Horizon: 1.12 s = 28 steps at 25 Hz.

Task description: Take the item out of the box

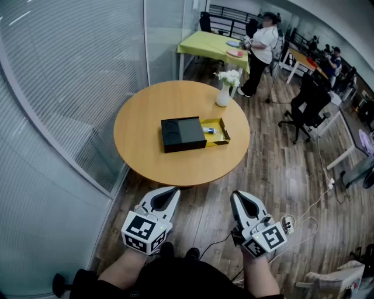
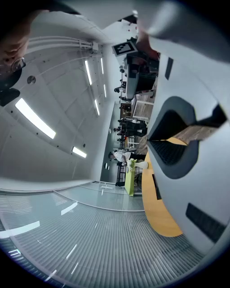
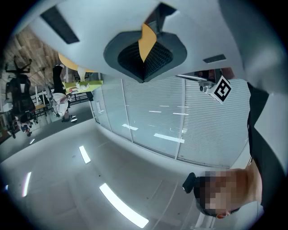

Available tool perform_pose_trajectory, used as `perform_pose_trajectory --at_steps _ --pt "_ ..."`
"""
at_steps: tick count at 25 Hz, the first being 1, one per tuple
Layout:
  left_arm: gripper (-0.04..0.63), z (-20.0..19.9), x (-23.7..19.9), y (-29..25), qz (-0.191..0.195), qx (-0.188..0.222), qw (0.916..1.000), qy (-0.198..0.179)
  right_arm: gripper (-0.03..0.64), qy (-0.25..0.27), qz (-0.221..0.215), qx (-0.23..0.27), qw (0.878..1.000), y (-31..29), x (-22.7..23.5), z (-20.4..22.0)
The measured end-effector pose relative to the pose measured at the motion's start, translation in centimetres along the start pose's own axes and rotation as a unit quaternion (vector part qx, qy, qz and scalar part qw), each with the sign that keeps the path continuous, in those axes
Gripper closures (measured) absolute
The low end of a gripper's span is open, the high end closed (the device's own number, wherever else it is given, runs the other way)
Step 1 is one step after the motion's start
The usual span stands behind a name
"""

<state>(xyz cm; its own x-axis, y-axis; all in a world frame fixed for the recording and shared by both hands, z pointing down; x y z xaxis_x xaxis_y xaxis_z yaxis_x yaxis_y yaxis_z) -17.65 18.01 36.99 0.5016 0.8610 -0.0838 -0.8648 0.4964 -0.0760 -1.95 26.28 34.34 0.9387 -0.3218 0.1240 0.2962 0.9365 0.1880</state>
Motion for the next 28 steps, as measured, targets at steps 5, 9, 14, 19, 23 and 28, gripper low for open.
perform_pose_trajectory --at_steps 5,9,14,19,23,28 --pt "0.581 0.5 -0.1 -0.1 0.002 -0.001 1.0 0.001 0.581 0.001 -0.001 0.001 1.0 -0.2 0.0 0.4" --pt "0.581 0.6 -0.1 0.0 -0.002 0.0 1.0 0.004 0.581 0.001 -0.001 0.003 1.0 0.2 0.0 0.4" --pt "0.581 0.5 0.0 0.0 -0.009 0.004 0.9999 0.005 0.581 0.0 0.001 0.012 1.0 0.8 0.6 -0.3" --pt "0.581 -0.3 0.3 0.0 -0.025 0.013 0.9996 0.003 0.581 -0.016 -0.001 0.042 0.999 2.0 1.4 -2.1" --pt "0.581 -0.6 1.3 -0.3 -0.032 0.015 0.9994 -0.002 0.579 -0.022 -0.003 0.046 0.999 3.5 2.3 -2.3" --pt "0.581 -0.8 4.1 -1.1 -0.027 0.016 0.9994 -0.017 0.578 -0.025 -0.01 0.051 0.998 5.7 3.3 -2.7"
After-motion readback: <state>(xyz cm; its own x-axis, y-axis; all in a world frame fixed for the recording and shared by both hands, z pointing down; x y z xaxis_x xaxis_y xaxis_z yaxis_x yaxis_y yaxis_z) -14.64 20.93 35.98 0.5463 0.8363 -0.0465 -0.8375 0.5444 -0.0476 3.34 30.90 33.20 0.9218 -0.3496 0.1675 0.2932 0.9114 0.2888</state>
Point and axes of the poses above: the fingertips, and each gripper's own axes: y backward along the fingers, x to its right, z out of its underside, the point moved 2 cm from there along y, backward along the fingers, and after that the axes turned 7 degrees about x, right-handed, at the moved point
